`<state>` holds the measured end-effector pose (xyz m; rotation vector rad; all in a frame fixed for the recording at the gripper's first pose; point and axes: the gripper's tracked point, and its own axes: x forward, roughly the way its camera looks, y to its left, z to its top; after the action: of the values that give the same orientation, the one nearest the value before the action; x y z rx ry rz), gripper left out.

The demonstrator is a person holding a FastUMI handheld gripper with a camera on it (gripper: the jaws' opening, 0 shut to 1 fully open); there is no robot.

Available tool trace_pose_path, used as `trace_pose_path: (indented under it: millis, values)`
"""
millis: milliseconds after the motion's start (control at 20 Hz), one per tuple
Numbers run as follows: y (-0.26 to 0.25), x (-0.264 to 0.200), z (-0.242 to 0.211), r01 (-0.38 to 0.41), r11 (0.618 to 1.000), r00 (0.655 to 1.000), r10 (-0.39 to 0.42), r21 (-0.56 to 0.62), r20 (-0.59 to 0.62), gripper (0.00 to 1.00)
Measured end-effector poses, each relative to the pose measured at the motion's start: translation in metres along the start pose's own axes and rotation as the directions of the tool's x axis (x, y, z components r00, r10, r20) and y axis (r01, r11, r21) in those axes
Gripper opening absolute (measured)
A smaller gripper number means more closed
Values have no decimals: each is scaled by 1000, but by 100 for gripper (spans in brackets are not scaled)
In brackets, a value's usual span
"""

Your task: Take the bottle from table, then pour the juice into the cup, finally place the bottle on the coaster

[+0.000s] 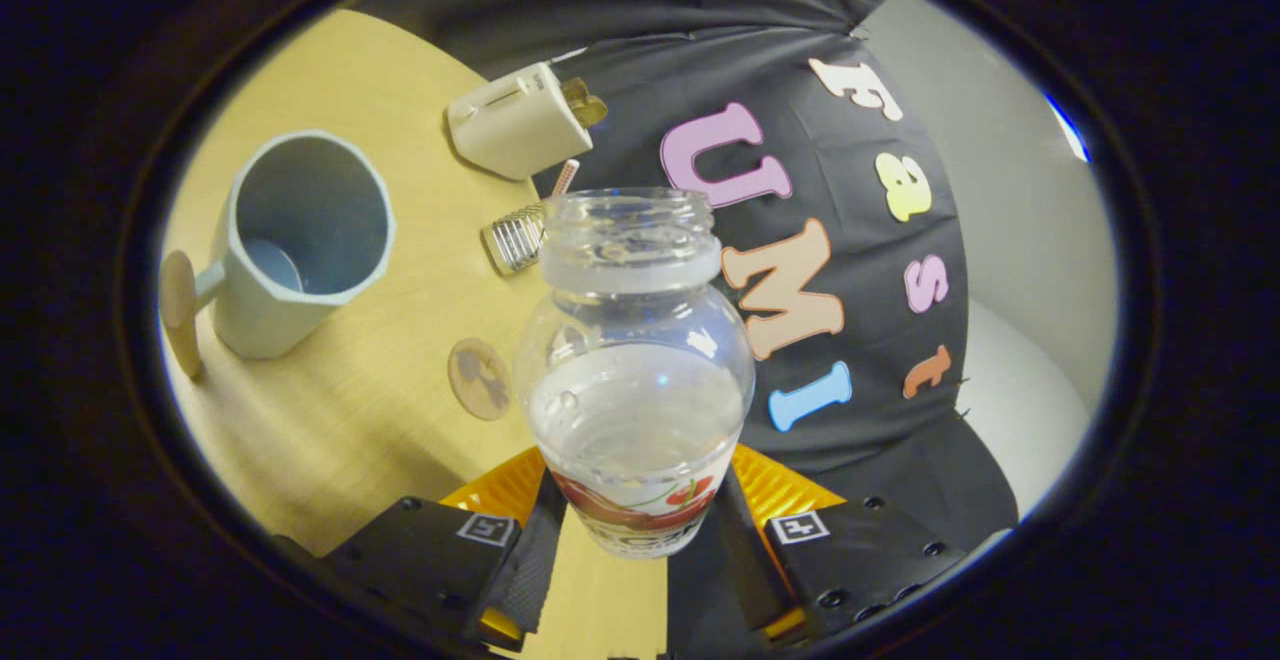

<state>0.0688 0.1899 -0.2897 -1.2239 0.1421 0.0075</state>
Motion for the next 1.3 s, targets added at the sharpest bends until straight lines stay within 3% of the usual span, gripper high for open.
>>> trace_pose_path:
  millis: [400, 700, 1300]
  values:
    - [-5, 3, -3, 46, 991, 999, -45, -123, 6, 77]
    - [-22, -5, 10, 132, 962, 990, -118, -238, 71, 77]
    - [-15, -12, 24, 145, 921, 987, -108, -362, 121, 77]
